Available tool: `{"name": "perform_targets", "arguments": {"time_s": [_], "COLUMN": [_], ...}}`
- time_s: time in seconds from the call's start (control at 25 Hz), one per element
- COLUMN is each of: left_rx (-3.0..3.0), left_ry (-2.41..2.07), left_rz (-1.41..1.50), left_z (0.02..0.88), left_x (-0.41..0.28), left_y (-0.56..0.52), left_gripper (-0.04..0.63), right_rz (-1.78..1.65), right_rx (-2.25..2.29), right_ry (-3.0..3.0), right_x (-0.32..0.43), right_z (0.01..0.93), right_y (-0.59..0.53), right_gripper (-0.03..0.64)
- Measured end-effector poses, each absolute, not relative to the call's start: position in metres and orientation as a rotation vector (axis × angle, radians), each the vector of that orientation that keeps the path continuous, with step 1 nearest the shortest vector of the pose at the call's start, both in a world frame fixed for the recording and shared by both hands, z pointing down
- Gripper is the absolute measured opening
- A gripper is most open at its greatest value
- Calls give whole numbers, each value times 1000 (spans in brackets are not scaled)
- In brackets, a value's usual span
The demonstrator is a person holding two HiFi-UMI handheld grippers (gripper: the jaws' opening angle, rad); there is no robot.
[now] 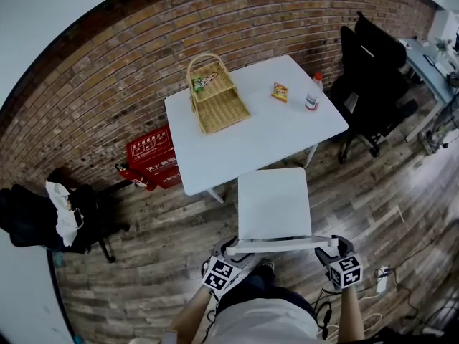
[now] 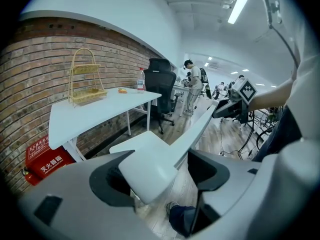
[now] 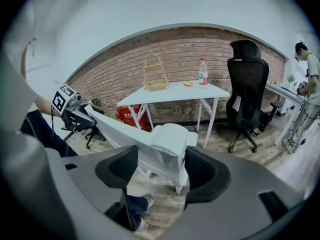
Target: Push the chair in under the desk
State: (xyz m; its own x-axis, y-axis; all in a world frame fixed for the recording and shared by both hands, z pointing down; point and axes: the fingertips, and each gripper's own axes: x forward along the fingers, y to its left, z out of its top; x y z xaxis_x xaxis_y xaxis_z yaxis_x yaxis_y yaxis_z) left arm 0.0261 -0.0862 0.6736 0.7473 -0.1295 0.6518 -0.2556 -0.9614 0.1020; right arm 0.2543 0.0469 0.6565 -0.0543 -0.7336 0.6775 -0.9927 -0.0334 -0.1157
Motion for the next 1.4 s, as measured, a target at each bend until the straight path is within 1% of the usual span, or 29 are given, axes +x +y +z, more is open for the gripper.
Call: {"name": "perform_targets", "arguments": {"time_s": [0.84, 1.4], "left_rx": [2713, 2648], "left_ry": [-414, -543], "left_rz": [995, 984], "left_z": [676, 677], "left_x": [54, 93], "left_y": [-122, -137], "left_gripper": [337, 337], "right_rz": [840, 816], "right_rx": [1733, 1617], "right_ry": [-1880, -1926], "right_x": [289, 340], "right_z": [655, 654], "right_y": [-5, -47], "right_gripper": [298, 298]}}
